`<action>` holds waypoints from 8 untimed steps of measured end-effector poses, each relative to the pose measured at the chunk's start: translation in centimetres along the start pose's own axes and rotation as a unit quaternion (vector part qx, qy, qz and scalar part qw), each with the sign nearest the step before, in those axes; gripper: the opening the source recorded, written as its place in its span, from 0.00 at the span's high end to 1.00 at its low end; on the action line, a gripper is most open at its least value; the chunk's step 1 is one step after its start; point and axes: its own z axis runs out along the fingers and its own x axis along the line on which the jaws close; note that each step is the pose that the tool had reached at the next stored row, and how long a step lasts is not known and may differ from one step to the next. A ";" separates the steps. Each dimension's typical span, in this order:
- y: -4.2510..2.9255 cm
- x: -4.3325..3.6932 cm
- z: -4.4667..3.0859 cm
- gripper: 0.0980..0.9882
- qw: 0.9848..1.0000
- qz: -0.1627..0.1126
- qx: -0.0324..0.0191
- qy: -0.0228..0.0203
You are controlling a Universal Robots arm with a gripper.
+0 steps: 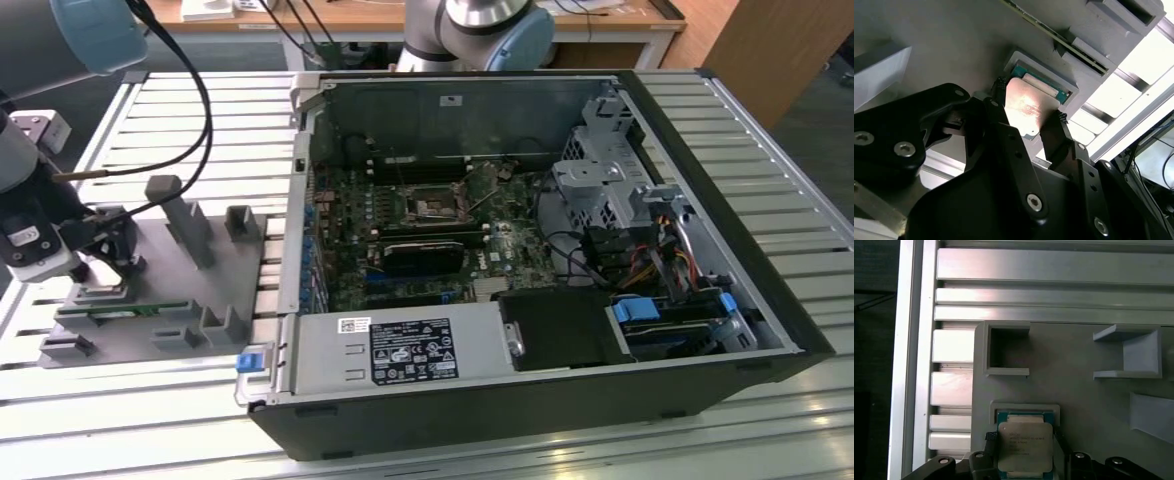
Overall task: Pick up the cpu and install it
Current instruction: 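Pick up the cpu and move it towards the insertion slot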
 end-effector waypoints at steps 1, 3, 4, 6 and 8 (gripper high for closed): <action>0.01 0.00 -0.11 0.52 1.000 0.000 0.000 0.000; 0.03 0.00 -0.37 0.52 1.000 0.000 0.000 0.000; 0.04 0.00 -0.52 0.52 1.000 0.000 0.000 0.000; 0.05 -0.01 -0.64 0.52 1.000 0.000 -0.001 0.000; 0.05 -0.01 -0.64 0.52 1.000 0.000 -0.001 0.000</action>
